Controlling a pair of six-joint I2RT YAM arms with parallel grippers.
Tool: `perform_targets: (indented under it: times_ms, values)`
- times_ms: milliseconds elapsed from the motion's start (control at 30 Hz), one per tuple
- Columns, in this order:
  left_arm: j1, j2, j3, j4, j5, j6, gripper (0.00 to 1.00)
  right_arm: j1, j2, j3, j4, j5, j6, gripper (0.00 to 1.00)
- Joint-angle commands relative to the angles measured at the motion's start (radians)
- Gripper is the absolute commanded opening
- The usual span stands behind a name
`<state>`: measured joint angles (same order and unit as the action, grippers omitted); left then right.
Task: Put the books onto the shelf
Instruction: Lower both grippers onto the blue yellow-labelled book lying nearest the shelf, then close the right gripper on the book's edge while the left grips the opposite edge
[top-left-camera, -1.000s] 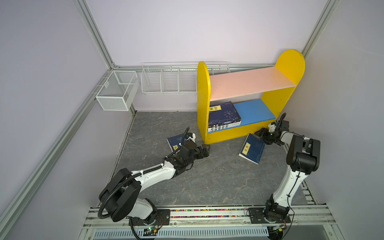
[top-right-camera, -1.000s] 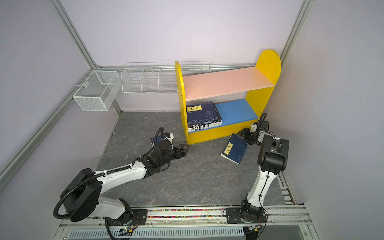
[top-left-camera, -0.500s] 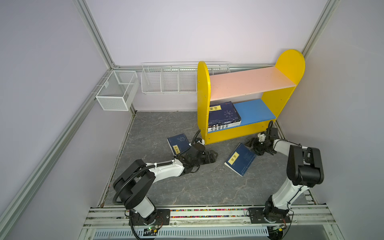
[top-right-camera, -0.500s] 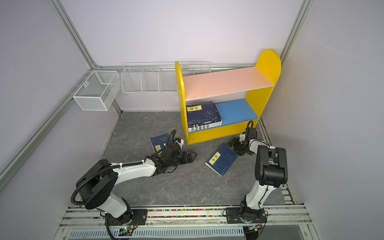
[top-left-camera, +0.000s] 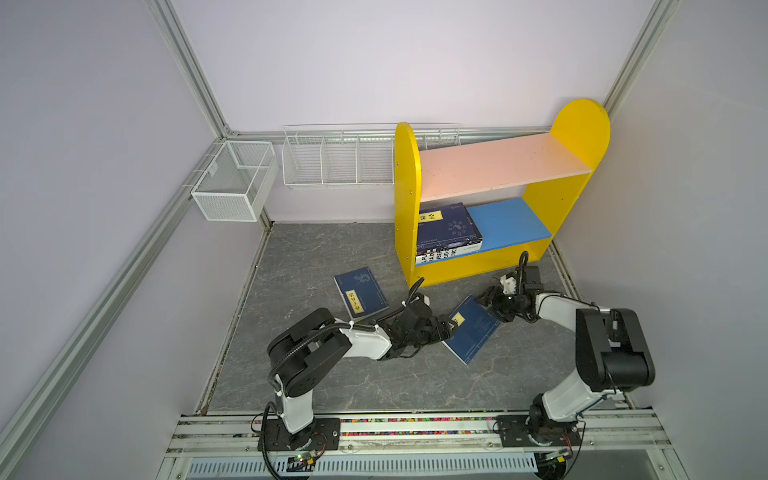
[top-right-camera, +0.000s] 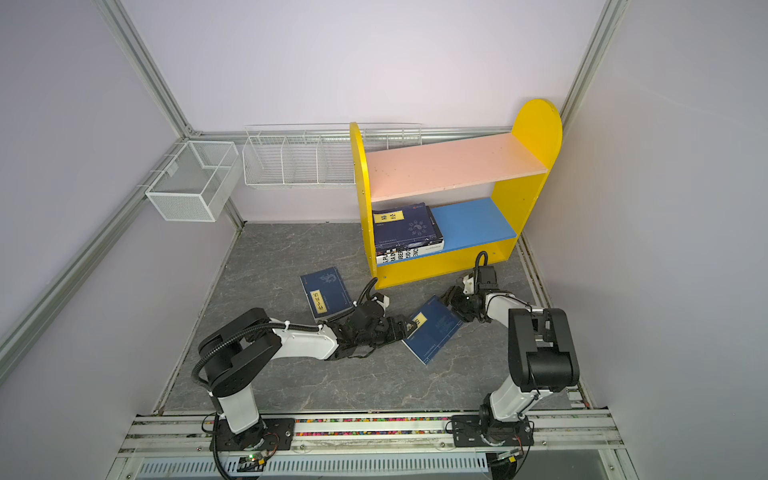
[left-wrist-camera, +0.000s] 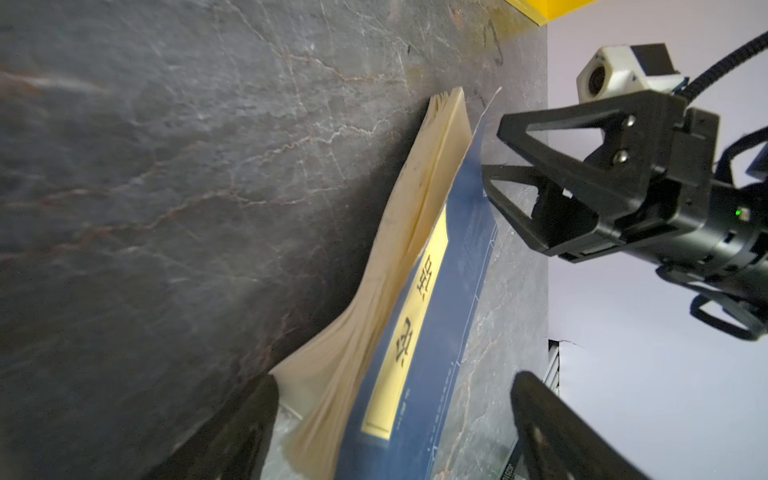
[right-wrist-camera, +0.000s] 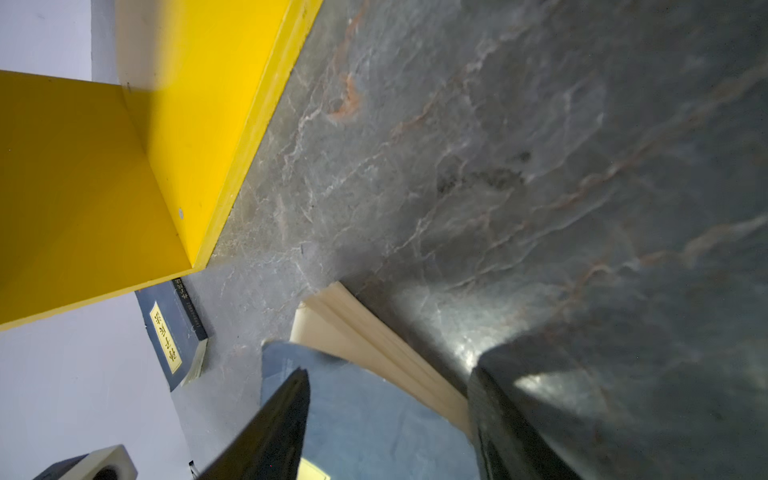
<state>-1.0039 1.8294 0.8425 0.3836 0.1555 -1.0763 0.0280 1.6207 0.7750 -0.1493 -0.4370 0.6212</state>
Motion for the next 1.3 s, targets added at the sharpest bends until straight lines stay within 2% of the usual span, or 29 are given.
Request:
perform_targets:
  times_ms: [0, 133, 233, 367, 467, 633, 800, 933, 1167, 1267]
  values:
    - [0.019, 0.018, 0.033, 0.049, -0.016, -0.024, 0.89, 0.03, -0.032, -0.061, -0.061, -0.01, 0.036, 0.64]
    - [0.075, 0.038, 0.099, 0.041, 0.003, -0.016, 0.89, 0.046, -0.094, -0.113, -0.033, -0.017, 0.074, 0.64]
    - [0.125, 0.045, 0.148, 0.019, 0.024, 0.042, 0.89, 0.055, -0.127, -0.121, -0.038, -0.034, 0.08, 0.65]
    - [0.181, 0.023, 0.217, -0.099, 0.019, 0.12, 0.89, 0.063, -0.175, -0.122, -0.063, -0.013, 0.078, 0.66]
    - [0.196, -0.011, 0.24, -0.207, -0.028, 0.178, 0.89, 0.066, -0.179, -0.118, -0.082, 0.02, 0.058, 0.66]
    - [0.197, -0.092, 0.159, -0.293, -0.097, 0.199, 0.89, 0.066, -0.177, -0.103, -0.077, 0.029, 0.035, 0.66]
    - [0.187, -0.122, 0.043, -0.238, -0.01, 0.163, 0.87, 0.089, -0.143, -0.038, -0.136, 0.084, -0.035, 0.66]
    - [0.15, -0.091, 0.039, -0.228, -0.01, 0.158, 0.86, 0.135, -0.102, -0.009, -0.145, 0.123, -0.072, 0.64]
    - [0.134, 0.018, 0.072, -0.139, -0.021, 0.111, 0.81, 0.171, -0.04, -0.018, -0.119, 0.147, -0.084, 0.46]
    - [0.131, 0.022, 0.075, -0.098, -0.017, 0.115, 0.78, 0.199, -0.012, -0.024, -0.11, 0.132, -0.098, 0.41]
